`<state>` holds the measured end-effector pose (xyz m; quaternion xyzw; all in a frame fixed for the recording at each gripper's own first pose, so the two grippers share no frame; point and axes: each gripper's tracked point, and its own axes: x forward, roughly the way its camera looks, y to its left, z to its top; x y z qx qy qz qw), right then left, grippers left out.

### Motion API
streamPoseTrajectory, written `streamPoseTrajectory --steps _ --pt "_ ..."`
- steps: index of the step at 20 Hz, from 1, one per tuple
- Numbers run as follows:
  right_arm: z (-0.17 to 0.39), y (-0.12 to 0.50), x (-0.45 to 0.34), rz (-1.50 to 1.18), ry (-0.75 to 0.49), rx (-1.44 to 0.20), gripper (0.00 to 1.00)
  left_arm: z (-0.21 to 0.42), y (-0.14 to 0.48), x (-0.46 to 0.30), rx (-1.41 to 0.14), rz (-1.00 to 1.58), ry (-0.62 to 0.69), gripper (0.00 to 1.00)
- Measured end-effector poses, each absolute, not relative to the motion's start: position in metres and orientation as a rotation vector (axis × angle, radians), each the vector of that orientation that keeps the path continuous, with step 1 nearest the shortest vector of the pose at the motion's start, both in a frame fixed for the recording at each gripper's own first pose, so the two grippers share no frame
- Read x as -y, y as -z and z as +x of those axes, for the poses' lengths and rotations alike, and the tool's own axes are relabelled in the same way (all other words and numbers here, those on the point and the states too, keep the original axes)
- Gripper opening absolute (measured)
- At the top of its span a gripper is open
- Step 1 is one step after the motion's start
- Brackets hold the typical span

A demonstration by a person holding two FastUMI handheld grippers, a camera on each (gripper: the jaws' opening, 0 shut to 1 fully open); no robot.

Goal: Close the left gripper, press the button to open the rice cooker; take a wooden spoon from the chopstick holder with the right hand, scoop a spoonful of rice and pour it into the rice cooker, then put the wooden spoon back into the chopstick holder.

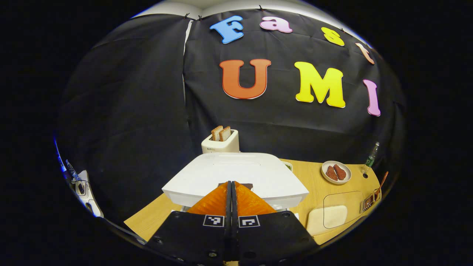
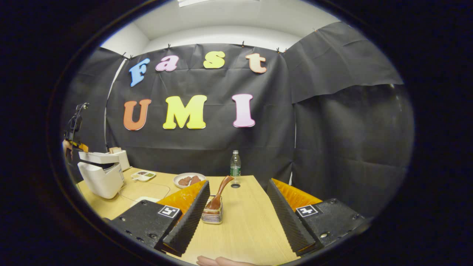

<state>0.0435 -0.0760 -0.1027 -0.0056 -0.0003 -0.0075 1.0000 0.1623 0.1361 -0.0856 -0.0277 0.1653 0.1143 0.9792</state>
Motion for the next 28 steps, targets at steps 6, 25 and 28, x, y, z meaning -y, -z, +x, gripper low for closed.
streamPoseTrajectory --steps 6,25,28 --pt "0.052 0.109 0.083 -0.005 0.037 -0.015 1.00 0.120 0.060 -0.124 -0.236 -0.030 -0.220 0.39" --pt "0.180 0.168 0.044 0.075 -0.086 -0.175 0.99 0.011 0.045 -0.009 0.002 -0.037 0.044 0.97" --pt "0.208 0.181 0.032 0.097 -0.126 -0.209 1.00 -0.006 0.029 -0.004 0.054 0.004 0.062 0.97"
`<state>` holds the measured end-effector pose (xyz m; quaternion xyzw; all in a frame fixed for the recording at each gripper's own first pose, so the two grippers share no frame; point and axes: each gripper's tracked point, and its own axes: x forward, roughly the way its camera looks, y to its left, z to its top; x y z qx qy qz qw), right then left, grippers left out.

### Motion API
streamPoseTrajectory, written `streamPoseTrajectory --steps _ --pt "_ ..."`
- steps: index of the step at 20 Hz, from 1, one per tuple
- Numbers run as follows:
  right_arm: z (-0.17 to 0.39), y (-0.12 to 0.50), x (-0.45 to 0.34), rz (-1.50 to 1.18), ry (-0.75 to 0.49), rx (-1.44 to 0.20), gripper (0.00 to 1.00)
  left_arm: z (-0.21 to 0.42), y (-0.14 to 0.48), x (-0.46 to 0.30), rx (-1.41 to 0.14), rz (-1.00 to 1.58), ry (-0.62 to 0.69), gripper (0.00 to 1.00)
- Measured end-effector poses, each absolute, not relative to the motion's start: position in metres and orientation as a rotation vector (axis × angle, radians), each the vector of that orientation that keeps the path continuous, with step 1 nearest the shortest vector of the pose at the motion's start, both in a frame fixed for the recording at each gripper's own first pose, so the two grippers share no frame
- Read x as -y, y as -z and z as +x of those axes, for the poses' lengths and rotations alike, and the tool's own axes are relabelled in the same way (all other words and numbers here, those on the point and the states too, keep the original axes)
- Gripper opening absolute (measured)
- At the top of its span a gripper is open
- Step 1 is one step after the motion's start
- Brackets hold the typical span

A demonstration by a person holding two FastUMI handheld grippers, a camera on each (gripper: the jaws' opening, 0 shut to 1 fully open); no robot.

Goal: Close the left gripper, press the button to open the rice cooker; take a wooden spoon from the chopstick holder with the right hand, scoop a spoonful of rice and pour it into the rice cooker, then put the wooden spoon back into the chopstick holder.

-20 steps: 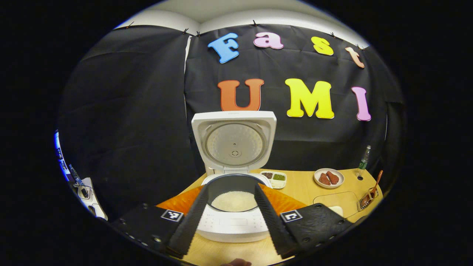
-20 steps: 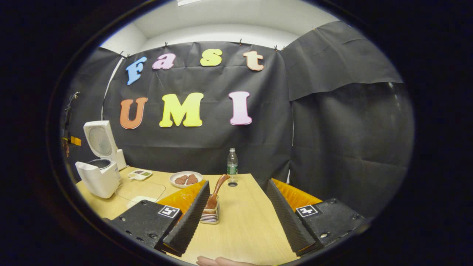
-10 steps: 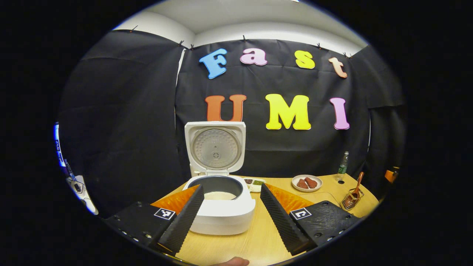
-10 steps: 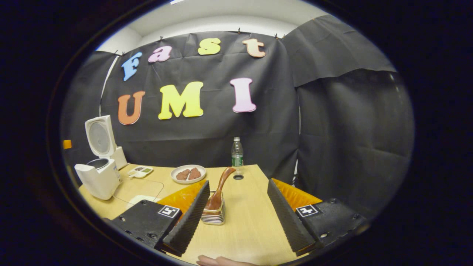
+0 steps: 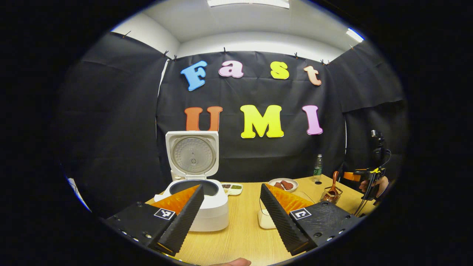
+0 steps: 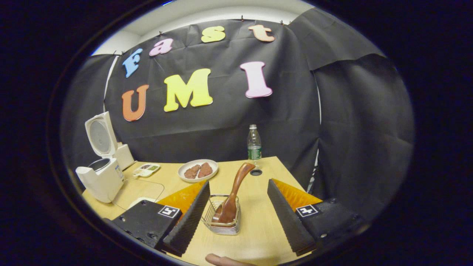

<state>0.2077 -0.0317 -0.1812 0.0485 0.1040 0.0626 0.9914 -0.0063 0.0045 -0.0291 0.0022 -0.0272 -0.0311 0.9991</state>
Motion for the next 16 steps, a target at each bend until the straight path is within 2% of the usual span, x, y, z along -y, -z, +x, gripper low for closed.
streamPoseTrajectory --steps 5,9,12,13,15,16 --pt "0.251 0.202 0.022 0.150 -0.147 -0.312 0.96 -0.012 0.024 0.022 0.072 0.024 0.163 0.96" --pt "0.280 0.215 0.013 0.201 -0.192 -0.383 0.82 -0.002 0.028 0.012 0.036 0.033 0.153 0.95" --pt "0.298 0.230 0.012 0.219 -0.176 -0.438 0.76 0.001 0.023 0.009 0.042 0.024 0.147 0.95" --pt "0.302 0.233 0.007 0.233 -0.189 -0.450 0.67 0.002 0.020 0.008 0.052 0.023 0.150 0.95" --pt "0.304 0.237 0.006 0.246 -0.190 -0.470 0.59 0.005 0.016 0.009 0.070 0.037 0.157 0.95" --pt "0.309 0.242 0.007 0.248 -0.185 -0.480 0.60 0.007 0.018 0.004 0.070 0.049 0.148 0.95"
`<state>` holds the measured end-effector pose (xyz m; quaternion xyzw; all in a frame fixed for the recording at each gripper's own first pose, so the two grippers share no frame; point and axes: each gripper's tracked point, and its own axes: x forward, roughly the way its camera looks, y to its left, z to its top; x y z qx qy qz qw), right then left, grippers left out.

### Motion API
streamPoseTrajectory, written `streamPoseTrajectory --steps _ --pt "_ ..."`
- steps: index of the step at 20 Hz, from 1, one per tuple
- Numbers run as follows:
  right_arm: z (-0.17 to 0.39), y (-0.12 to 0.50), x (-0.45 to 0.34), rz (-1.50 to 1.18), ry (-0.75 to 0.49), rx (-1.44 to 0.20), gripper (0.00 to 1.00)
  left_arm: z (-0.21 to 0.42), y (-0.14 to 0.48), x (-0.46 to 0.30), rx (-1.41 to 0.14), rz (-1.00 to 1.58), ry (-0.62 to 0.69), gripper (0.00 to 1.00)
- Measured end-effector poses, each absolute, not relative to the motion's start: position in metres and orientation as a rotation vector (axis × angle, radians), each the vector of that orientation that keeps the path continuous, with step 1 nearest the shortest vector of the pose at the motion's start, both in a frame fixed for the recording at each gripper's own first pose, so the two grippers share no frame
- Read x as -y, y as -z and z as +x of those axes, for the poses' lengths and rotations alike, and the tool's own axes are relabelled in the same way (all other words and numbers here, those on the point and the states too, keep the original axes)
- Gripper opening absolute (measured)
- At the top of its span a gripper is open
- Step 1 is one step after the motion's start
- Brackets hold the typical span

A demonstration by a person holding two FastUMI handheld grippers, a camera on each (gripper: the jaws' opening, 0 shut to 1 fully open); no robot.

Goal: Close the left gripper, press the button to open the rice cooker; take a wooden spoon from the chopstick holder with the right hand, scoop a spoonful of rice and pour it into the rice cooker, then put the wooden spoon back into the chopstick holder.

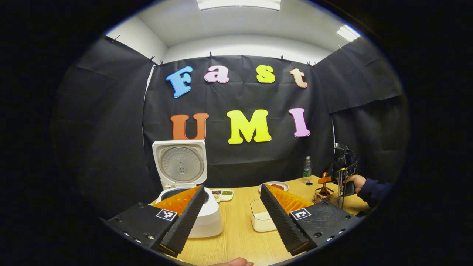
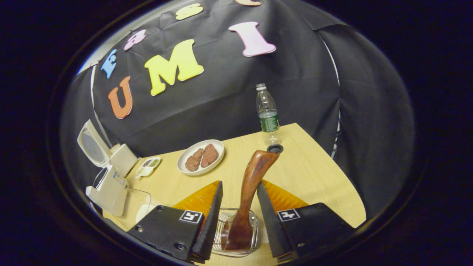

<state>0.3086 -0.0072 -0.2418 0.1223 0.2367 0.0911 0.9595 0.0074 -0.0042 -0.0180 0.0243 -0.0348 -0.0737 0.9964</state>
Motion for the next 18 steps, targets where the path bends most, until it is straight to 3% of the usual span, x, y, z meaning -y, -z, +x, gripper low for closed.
streamPoseTrajectory --steps 2,3,4,10,18 --pt "0.313 0.248 0.004 0.267 -0.184 -0.507 0.47 0.009 0.021 -0.001 0.062 0.063 0.137 0.95" --pt "0.314 0.253 0.002 0.283 -0.187 -0.526 0.33 0.010 0.022 -0.001 0.058 0.063 0.135 0.95" --pt "0.315 0.259 -0.001 0.297 -0.190 -0.548 0.36 0.010 0.022 -0.001 0.057 0.058 0.139 0.95" --pt "0.310 0.259 -0.001 0.321 -0.173 -0.557 0.16 0.010 0.029 -0.004 0.042 0.006 0.166 0.95" --pt "0.280 0.183 0.011 0.260 -0.117 -0.334 0.11 0.010 0.034 -0.015 0.073 -0.007 0.183 0.95"
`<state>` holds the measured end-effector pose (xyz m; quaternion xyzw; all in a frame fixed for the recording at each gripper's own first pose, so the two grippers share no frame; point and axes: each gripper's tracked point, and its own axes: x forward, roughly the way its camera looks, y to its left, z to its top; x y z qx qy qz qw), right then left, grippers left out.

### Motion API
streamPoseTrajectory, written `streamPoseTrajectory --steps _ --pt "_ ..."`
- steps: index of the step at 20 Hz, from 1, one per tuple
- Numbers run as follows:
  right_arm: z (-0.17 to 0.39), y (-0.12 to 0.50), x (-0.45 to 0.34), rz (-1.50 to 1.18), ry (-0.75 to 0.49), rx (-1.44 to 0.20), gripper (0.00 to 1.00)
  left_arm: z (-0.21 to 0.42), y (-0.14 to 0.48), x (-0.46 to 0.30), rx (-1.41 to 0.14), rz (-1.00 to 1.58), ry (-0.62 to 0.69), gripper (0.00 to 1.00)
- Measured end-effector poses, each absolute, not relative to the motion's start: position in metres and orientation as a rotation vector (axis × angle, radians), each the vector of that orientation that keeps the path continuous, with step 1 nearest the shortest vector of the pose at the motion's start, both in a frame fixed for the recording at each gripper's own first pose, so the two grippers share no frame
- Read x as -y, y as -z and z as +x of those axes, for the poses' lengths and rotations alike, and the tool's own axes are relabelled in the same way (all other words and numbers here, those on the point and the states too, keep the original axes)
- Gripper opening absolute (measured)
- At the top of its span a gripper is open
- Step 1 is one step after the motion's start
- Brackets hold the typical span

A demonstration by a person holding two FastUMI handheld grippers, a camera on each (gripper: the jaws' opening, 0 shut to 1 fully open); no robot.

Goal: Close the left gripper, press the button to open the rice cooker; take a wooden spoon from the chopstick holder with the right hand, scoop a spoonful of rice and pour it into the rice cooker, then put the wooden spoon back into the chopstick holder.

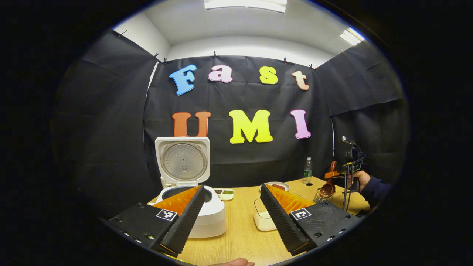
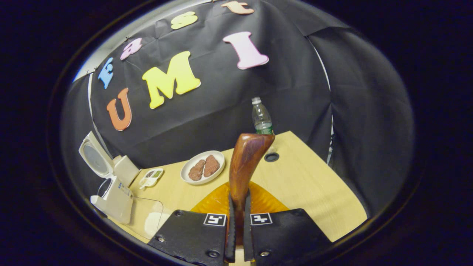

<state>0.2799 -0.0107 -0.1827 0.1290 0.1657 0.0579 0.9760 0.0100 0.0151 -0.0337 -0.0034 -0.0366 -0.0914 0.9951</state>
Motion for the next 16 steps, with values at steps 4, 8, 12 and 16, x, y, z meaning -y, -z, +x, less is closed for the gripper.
streamPoseTrajectory --steps 4,8,12,16 --pt "0.256 0.138 -0.004 0.174 -0.102 -0.201 0.08 0.014 0.043 -0.022 0.065 -0.017 0.197 0.95" --pt "0.233 0.106 -0.033 0.080 -0.071 -0.098 0.08 0.016 0.054 -0.028 0.046 -0.027 0.205 0.95" --pt "0.214 0.096 -0.084 0.032 -0.096 -0.046 0.08 0.018 0.063 -0.032 0.026 -0.047 0.205 0.95" --pt "0.206 0.099 -0.142 0.032 -0.156 -0.016 0.08 0.017 0.065 -0.040 0.016 -0.029 0.193 0.95"
